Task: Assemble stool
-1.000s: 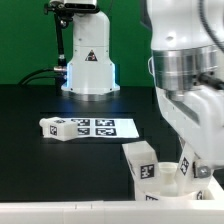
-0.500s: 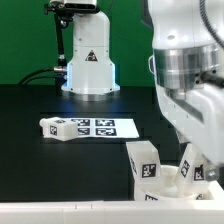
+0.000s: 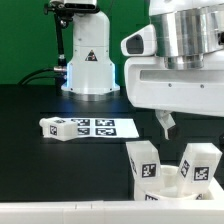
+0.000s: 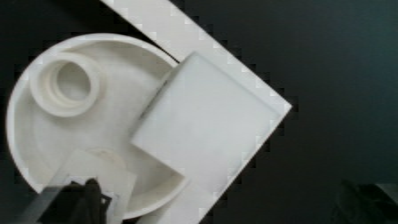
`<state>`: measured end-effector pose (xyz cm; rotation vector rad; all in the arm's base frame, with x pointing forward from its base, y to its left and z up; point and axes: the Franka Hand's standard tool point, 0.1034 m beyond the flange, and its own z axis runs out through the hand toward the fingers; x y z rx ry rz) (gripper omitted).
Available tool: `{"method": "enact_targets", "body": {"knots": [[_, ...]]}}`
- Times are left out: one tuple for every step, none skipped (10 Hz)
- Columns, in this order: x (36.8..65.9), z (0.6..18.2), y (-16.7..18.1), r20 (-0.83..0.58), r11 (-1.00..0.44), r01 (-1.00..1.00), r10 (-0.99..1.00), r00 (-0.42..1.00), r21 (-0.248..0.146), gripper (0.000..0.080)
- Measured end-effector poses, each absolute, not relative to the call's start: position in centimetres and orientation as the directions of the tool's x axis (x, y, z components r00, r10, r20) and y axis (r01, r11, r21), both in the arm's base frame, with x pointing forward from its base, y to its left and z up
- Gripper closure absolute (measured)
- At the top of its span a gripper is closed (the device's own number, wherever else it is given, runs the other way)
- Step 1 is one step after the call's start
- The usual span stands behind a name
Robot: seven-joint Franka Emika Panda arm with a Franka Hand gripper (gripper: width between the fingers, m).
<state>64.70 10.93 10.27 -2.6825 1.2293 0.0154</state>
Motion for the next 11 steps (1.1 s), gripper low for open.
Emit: {"method": "enact_targets", "body": {"knots": [[64.7,10.3,10.8,-0.073,-0.698,-0.694,-0.694,0.716,-0.173,0.015],[64.8,10.3,10.8,-0.039,-0.779,-0.603,-0.606,0.794,-0.174,0.015],[65.1,10.6,11.2,0.03,-0.891,-0.42,-0.431,0.902,-0.169,0.015],[64.8,10.7,11.9,0.062,-0.967,-0.212,-0.222,0.973,-0.145,0.015],[64.5,10.5,12.8,0.077,-0.992,-0.028,-0.037,0.996,-0.12,0.015],[64.2,10.4,13.2,0.08,-0.993,0.03,0.021,0.997,-0.115,0.015],[64.3,10.3,12.7,0.087,-0.991,0.09,0.082,0.993,-0.102,0.015],[64.3,10.3,12.5,0.091,-0.985,0.144,0.136,0.987,-0.09,0.015],[64.3,10.3,12.4,0.094,-0.977,0.201,0.193,0.977,-0.078,0.015],[64.6,10.3,12.2,0.116,-0.926,0.376,0.369,0.922,-0.037,0.015],[65.0,10.4,12.2,0.144,-0.831,0.556,0.553,0.821,0.019,0.015]]}}
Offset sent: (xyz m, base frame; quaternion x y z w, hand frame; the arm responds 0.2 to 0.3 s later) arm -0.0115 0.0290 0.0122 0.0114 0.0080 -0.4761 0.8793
